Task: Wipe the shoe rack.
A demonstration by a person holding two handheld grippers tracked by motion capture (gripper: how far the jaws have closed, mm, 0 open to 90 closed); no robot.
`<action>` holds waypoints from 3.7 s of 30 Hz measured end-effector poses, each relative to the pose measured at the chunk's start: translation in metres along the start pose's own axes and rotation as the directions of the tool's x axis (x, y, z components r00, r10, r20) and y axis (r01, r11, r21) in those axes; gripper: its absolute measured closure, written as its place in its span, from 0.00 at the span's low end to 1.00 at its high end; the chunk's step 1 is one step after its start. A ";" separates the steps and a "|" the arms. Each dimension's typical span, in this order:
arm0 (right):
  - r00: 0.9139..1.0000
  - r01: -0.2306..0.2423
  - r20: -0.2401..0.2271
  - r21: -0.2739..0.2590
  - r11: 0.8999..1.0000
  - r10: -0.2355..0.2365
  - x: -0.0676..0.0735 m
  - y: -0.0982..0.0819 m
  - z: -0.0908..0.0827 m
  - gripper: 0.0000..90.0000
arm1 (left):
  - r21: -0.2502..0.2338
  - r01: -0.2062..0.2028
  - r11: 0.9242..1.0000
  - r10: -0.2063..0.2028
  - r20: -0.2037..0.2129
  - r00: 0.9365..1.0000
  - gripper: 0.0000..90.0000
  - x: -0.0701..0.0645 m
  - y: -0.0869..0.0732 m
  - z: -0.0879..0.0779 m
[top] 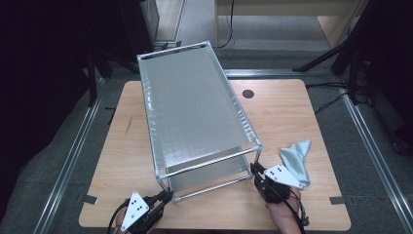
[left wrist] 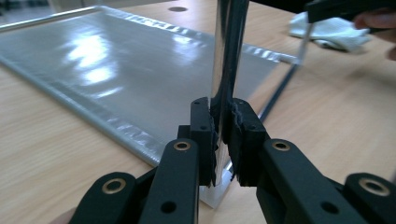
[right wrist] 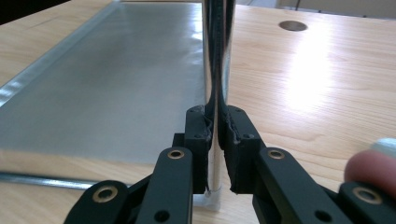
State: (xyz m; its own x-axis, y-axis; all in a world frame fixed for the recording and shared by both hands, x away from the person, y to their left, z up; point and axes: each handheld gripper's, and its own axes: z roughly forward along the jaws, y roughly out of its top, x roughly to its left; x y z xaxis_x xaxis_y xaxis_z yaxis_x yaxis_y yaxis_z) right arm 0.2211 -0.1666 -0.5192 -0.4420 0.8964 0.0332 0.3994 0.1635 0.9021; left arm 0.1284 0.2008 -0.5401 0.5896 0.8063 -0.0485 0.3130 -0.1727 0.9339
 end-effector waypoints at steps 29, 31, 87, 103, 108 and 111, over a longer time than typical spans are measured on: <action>0.998 0.022 -0.057 0.050 0.998 -0.019 -0.027 0.004 -0.011 0.76 | -0.097 -0.038 0.995 0.049 0.120 0.992 0.90 -0.020 0.004 -0.005; 0.993 0.080 -0.087 0.049 0.996 -0.076 -0.032 0.007 -0.023 0.68 | -0.099 -0.035 0.994 0.047 0.120 0.992 0.91 -0.020 0.004 -0.005; 0.963 -0.159 0.252 0.268 0.950 0.090 -0.116 -0.020 0.009 0.58 | -0.085 -0.043 0.995 0.051 0.097 0.994 0.90 -0.022 0.011 0.007; 0.982 -0.088 0.184 0.280 0.956 0.036 -0.097 -0.024 0.003 0.87 | -0.072 -0.036 0.997 0.042 0.077 0.996 0.91 -0.025 0.013 0.013; 0.993 -0.115 0.062 0.238 0.964 0.103 -0.086 -0.023 -0.005 0.88 | -0.083 -0.017 0.996 0.024 0.087 0.996 0.91 -0.026 0.012 0.015; 0.995 -0.096 0.014 0.173 0.980 0.095 -0.073 -0.011 -0.012 0.88 | -0.085 -0.013 0.996 0.021 0.094 0.995 0.91 -0.026 0.011 0.015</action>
State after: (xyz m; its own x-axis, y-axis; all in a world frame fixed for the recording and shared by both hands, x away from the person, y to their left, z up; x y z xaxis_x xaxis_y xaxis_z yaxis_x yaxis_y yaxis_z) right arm 0.2397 -0.2386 -0.5267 -0.3909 0.9134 0.1133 0.5728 0.1451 0.8067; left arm 0.1282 0.1693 -0.5337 0.6632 0.7459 -0.0624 0.2410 -0.1339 0.9612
